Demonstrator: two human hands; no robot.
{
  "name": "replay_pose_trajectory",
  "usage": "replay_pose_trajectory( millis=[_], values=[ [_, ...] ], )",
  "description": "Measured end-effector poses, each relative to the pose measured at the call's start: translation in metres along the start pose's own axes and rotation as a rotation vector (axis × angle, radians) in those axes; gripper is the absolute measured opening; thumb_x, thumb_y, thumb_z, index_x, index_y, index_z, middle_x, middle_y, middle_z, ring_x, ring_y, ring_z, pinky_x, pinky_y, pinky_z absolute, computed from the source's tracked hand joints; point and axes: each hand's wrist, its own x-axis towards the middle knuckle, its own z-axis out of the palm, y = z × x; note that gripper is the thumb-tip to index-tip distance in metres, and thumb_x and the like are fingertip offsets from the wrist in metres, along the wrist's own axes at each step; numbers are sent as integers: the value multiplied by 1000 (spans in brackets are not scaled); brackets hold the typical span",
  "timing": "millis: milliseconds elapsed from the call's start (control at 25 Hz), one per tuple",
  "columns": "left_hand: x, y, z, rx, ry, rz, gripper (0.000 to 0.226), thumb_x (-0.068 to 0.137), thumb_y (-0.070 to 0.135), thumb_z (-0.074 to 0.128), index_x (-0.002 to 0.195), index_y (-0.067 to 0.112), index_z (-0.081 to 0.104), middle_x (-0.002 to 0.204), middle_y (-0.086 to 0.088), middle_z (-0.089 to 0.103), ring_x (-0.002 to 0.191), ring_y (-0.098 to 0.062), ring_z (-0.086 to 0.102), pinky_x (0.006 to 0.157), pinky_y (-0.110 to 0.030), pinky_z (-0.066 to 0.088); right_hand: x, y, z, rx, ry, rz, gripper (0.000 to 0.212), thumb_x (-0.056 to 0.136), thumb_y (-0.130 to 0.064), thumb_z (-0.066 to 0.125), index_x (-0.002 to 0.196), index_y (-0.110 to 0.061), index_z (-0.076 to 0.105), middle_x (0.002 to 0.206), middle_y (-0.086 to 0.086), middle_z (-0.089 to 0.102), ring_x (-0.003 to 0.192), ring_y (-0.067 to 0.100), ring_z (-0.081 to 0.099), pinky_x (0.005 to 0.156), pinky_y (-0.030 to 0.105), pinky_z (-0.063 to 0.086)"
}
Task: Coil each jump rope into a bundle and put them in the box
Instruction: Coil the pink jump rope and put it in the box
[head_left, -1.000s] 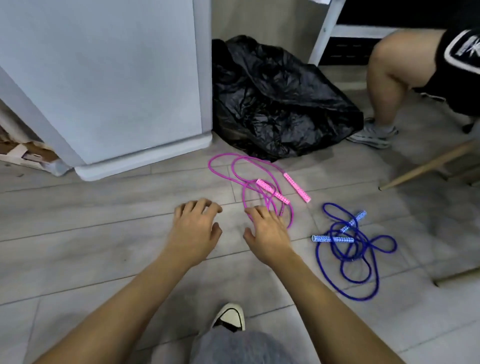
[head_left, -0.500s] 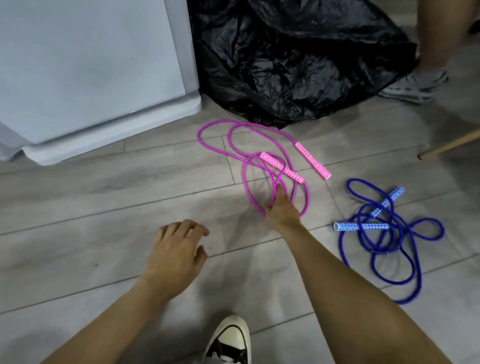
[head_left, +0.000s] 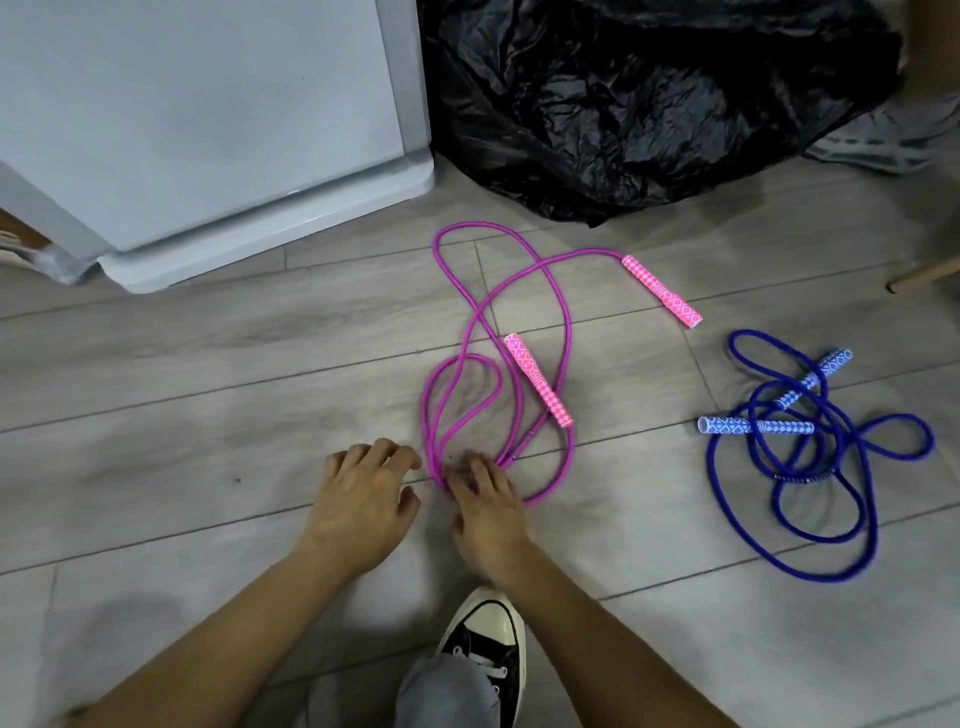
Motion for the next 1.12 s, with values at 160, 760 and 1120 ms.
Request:
replay_pose_trajectory(
  millis=[160, 760, 1120],
  values=[
    [-31, -26, 29, 49, -162, -69, 53, 77, 45, 37, 117, 22, 65, 113, -3, 66, 97, -36, 63, 80, -46, 46, -10, -45, 8, 5, -206, -77, 61, 94, -29, 55, 152, -23, 36, 160, 9, 27, 149, 32, 21, 121, 44, 20],
    [-35, -55, 51, 234, -529, -192, 66, 98, 45, 37, 156, 31, 11, 163, -5, 14, 147, -35, 17, 115, -50, 26, 40, 40, -46, 345, -121, 484, 30, 95, -33, 61, 116, -11, 61, 114, 13, 69, 104, 31, 67, 87, 37, 53],
    [-47, -65, -57, 36, -184, -158, 55, 93, 35, 51, 145, 25, 38, 138, -10, 47, 121, -36, 47, 99, -47, 44, 13, -44, -165, 736, -163, 1, 5, 101, -21, 58, 103, -20, 62, 76, 6, 65, 75, 33, 71, 72, 45, 55]
  ],
)
